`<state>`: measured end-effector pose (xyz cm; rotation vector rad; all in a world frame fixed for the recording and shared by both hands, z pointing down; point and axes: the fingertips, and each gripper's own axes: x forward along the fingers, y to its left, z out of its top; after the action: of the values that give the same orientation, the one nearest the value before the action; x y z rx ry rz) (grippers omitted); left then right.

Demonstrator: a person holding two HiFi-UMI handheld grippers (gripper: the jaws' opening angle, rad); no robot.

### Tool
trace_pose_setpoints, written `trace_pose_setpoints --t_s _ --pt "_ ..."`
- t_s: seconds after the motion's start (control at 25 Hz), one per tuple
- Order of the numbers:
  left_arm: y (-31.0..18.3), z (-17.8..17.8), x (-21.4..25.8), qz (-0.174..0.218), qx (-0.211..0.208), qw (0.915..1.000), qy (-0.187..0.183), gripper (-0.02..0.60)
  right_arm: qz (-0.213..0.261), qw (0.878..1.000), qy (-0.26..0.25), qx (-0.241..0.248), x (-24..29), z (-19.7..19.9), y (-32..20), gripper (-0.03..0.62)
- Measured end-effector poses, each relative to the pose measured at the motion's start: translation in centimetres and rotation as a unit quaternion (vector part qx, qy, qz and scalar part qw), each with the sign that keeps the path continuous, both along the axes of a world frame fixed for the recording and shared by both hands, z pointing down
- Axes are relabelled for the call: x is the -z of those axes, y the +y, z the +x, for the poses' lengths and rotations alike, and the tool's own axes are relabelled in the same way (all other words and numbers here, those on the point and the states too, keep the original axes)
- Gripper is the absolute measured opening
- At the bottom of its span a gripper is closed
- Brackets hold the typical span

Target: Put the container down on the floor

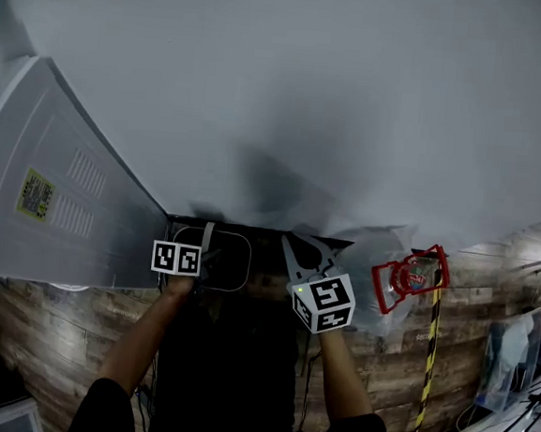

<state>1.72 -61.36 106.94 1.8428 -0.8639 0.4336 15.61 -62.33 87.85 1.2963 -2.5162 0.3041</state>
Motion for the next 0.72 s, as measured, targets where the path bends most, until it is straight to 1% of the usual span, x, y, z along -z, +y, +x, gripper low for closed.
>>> trace_pose_setpoints --t_s 0.2,0.36,0.52,0.6,0.72 --pt "0.0 0.8 -0.5 0.003 -0.005 0.9999 0.009 0.012 0.004 1.0 0.007 -0.001 -0.9 0.0 0.0 0.011" --pt "-0.5 0.9 -0.4 0.008 -0.009 0.9997 0.021 0.012 0.004 1.0 0.002 -0.004 -1.5 -0.1 0.0 0.011" --pt "-0.8 0.6 -0.3 0.018 -0.019 0.9994 0.024 0.014 0.005 1.0 -0.002 -0.01 -1.9 0.0 -0.1 0.011" --pt "-0.8 0.1 -0.4 0.029 -0.031 0.999 0.013 0.015 0.007 1.0 0.003 -0.013 -2.3 -0.1 -0.1 0.011" --pt "-0.7 -1.2 -0.9 0.046 -0.054 0.9971 -0.03 0.022 0.008 1.0 0.005 -0.013 -2.6 -0.3 0.0 0.011"
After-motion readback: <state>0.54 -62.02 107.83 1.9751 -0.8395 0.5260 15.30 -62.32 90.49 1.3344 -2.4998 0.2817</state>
